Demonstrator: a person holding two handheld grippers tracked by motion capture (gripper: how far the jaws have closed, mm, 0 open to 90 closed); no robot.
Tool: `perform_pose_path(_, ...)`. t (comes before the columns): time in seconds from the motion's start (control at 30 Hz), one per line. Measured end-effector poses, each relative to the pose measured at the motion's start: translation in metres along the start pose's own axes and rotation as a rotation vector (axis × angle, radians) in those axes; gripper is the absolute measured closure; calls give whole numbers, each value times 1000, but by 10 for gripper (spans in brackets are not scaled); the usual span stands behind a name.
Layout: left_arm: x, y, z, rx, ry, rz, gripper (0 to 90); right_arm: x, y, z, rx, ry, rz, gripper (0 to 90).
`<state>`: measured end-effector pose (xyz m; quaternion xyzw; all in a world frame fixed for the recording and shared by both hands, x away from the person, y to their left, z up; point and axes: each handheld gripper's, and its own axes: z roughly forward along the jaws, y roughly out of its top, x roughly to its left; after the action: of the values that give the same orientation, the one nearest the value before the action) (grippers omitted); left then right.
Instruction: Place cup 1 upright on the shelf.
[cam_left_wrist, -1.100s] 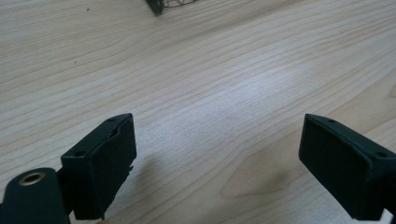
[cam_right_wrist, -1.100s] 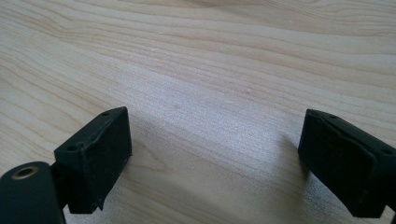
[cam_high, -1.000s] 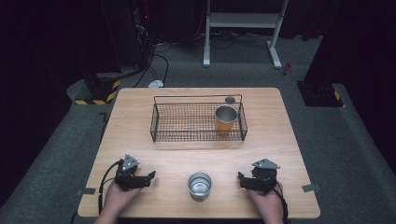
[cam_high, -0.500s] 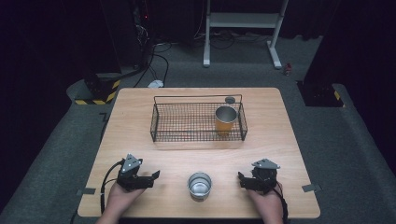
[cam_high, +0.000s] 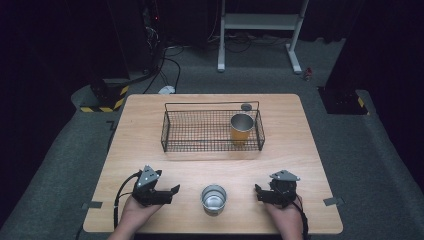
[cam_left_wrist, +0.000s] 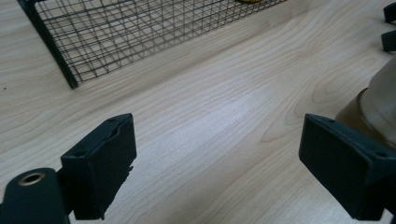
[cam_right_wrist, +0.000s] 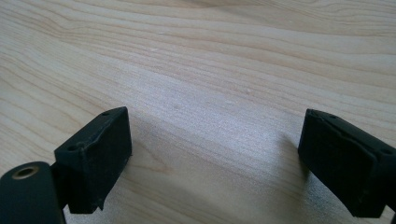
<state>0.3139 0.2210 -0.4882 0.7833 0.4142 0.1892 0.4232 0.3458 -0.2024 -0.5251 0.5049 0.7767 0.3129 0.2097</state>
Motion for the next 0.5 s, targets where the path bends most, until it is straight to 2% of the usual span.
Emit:
perform_pose_path(0.07,-4,1,0,-9,-11,-9,118,0,0,0,0,0,0,95)
perform_pose_path(0.5,-17,10,-4,-45,-39,8,117,0,0,0,-1,-1,0,95)
